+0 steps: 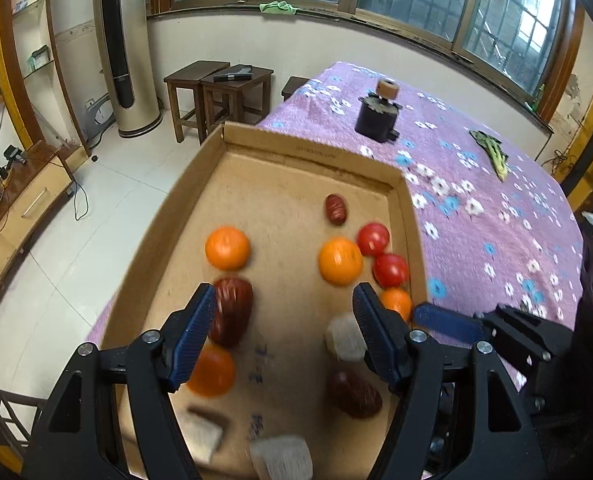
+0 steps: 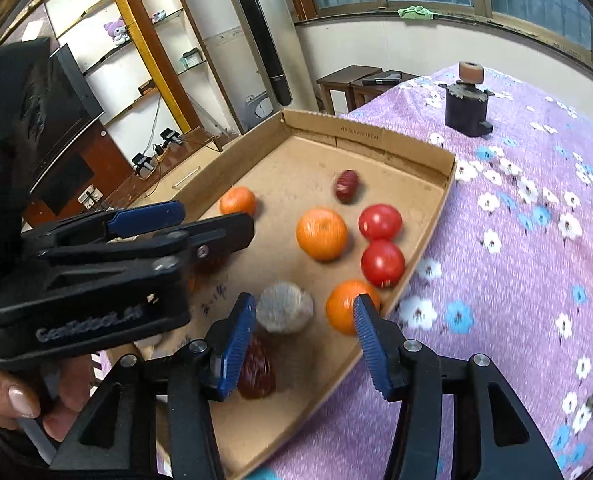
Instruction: Organize fruits
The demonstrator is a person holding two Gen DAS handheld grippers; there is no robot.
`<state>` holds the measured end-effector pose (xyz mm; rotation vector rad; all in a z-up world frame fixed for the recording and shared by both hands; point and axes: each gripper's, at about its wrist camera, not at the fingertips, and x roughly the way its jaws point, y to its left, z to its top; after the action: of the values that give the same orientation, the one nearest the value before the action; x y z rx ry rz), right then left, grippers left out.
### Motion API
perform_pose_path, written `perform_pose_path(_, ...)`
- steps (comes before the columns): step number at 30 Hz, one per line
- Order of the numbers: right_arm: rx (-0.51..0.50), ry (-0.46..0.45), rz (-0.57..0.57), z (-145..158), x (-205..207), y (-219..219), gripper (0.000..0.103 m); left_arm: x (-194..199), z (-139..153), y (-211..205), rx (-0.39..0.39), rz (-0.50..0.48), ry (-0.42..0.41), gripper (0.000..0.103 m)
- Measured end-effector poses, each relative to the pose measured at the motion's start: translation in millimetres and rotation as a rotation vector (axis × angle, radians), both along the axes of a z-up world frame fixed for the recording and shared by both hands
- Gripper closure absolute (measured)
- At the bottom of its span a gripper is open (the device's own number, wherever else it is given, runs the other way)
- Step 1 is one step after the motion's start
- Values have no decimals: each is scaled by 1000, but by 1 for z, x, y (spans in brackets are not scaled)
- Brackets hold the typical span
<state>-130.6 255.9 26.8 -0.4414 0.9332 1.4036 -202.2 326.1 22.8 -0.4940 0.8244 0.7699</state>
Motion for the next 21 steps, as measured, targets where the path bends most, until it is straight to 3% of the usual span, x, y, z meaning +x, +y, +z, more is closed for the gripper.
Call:
perform_pose_path(5,13,-9,27,2,-8,-13,48,-11,-6,-16,-13,-4,7,32)
perform_pose_path(8,12,-29,34,4,-11,-18,40,-21,-6,-22,-25,5,-10,31)
perform_pose_path(21,31,-31,54,8,-3,-45,37,-50,2,-51,28,19,11,30)
